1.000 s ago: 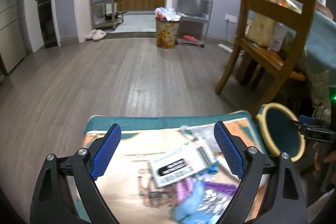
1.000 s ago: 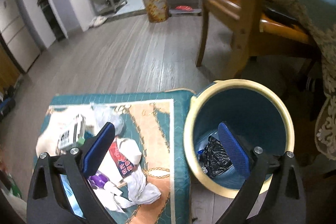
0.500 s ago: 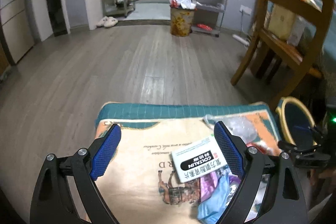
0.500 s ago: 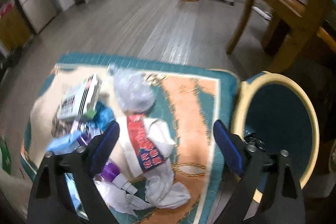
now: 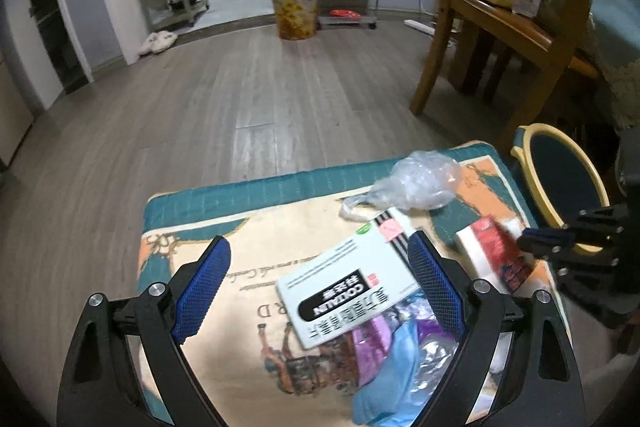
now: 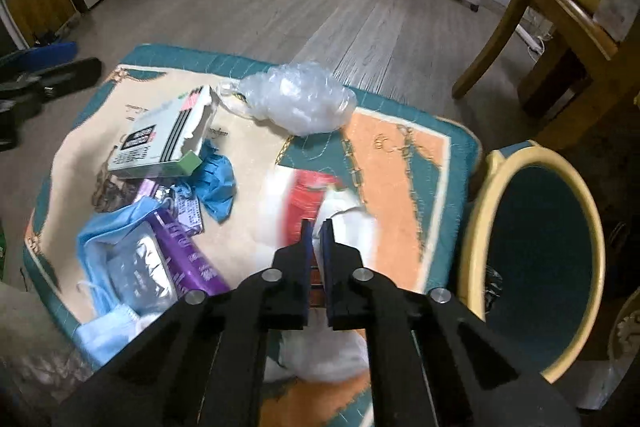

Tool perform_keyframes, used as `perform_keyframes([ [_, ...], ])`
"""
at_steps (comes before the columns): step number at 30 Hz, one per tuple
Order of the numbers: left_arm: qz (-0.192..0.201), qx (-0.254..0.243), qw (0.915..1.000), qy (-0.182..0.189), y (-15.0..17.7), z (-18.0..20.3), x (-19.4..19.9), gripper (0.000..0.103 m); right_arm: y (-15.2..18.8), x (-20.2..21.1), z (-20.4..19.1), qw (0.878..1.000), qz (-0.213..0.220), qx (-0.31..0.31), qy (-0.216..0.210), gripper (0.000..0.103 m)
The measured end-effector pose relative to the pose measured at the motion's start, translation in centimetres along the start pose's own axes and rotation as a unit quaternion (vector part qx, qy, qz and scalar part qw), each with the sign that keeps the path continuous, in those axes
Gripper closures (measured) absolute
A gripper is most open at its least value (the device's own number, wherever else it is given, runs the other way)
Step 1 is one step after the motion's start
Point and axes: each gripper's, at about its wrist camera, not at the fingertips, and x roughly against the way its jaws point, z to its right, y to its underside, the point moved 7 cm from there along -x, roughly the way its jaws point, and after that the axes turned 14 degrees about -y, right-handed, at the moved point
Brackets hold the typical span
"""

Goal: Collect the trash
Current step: 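Grasp the red-and-white box with the right gripper while the left gripper grasps the clear plastic bag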

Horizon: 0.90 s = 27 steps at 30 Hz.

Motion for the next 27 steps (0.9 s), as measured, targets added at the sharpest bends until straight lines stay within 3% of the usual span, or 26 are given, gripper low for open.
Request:
perform_keyframes([
  [6,0.003,-0.003,0.9997,0.023,-1.3,2.5,-0.8,0.013,-0.9,3.8,2.4,0.999,0.033,-0.023,-0.01,0.1],
  [11,0.014,-0.038,0.9985,0.037,-3.5,6.0,-2.9,0.013,-2.1,5.1,4.7,0.996,0.066,-0.063,-0.019,0.101],
  [19,-0.008,-0.111,0.9922,0.057,-4.3,11.2,-7.1,0.015,-2.7,7.2,8.9,0.99,0.097,-0.102,-0.01,0.1],
  [25,-0.059,-0.136,0.9875,0.052,-3.7,13.5,-9.9,0.03,-2.5,7.9,10.9,0.987,0.105,-0.123,-0.01,0.101],
  [27,-0.074,-0.142,0.9856,0.055,-3.2,13.8,-10.5,0.042,-2.3,8.0,11.1,0.986,0.105,-0.127,-0.009,0.101],
])
